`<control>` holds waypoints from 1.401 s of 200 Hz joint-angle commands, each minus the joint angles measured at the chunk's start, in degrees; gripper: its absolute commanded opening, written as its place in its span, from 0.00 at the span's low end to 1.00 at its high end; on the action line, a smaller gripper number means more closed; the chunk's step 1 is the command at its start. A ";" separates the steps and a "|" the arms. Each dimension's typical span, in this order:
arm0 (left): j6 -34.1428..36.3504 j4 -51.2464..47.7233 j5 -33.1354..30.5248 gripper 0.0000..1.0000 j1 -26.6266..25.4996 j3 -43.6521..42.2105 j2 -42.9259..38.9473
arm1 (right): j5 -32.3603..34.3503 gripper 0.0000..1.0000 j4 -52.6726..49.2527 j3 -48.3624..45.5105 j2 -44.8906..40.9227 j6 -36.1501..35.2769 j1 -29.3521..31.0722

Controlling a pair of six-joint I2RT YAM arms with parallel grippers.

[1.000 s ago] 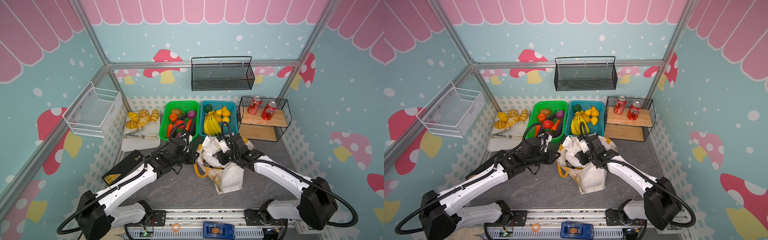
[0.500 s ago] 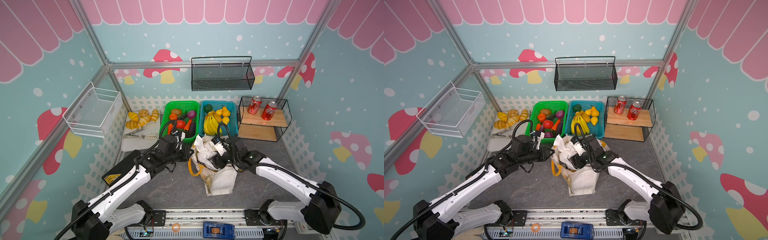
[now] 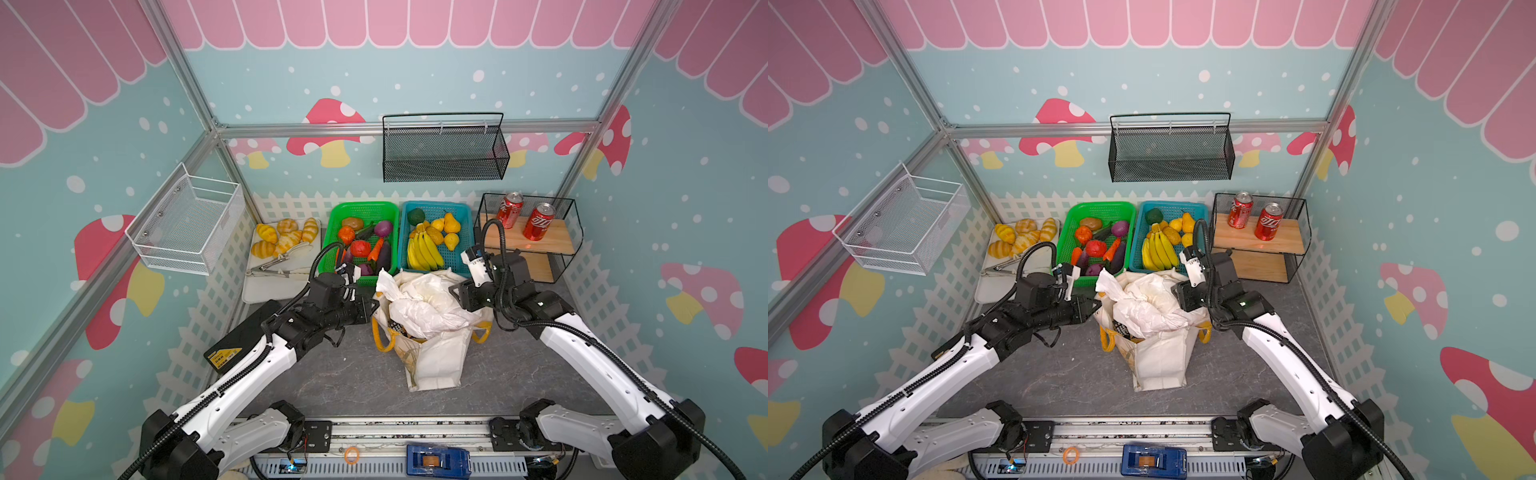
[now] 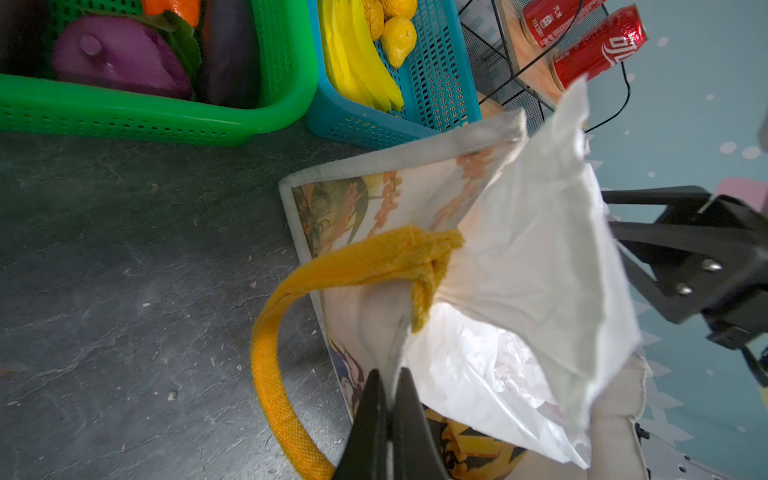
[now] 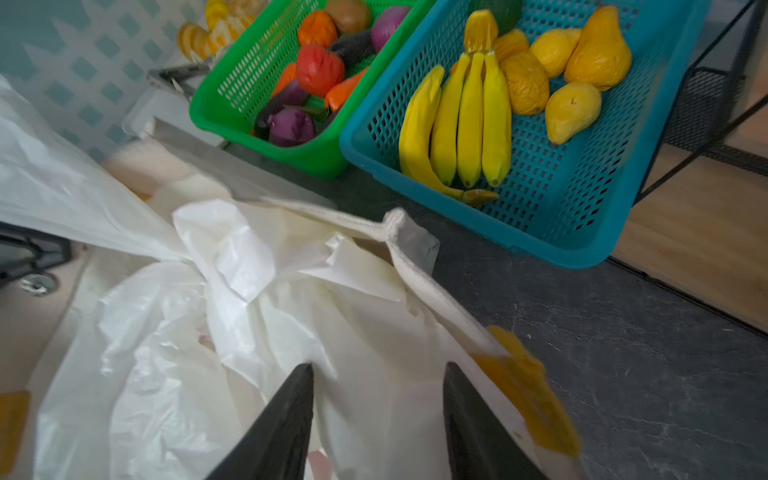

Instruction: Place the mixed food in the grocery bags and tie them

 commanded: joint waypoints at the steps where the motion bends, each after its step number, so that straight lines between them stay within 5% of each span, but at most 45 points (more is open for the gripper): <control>1: 1.73 2.79 0.71 0.00 0.71 0.53 -0.55 | -5.01 0.40 1.88 -3.93 3.37 0.38 1.21; 63: 2.75 4.99 3.17 0.00 0.62 0.44 1.18 | -4.40 0.33 7.69 -10.29 11.77 1.60 8.23; 117: 4.17 4.43 0.40 0.00 0.71 0.37 0.19 | 3.22 0.57 6.52 -2.56 -3.17 -5.57 9.71; 166: 4.27 4.15 0.42 0.00 0.71 1.04 0.27 | 2.98 0.64 10.54 5.29 1.48 -11.27 17.25; 213: 3.92 4.41 1.06 0.00 0.73 1.00 0.06 | -4.47 0.46 20.63 10.26 13.46 -11.18 19.47; 280: 3.11 5.49 0.80 0.00 0.71 0.45 -2.75 | 7.32 0.07 17.84 4.28 19.23 -7.48 18.19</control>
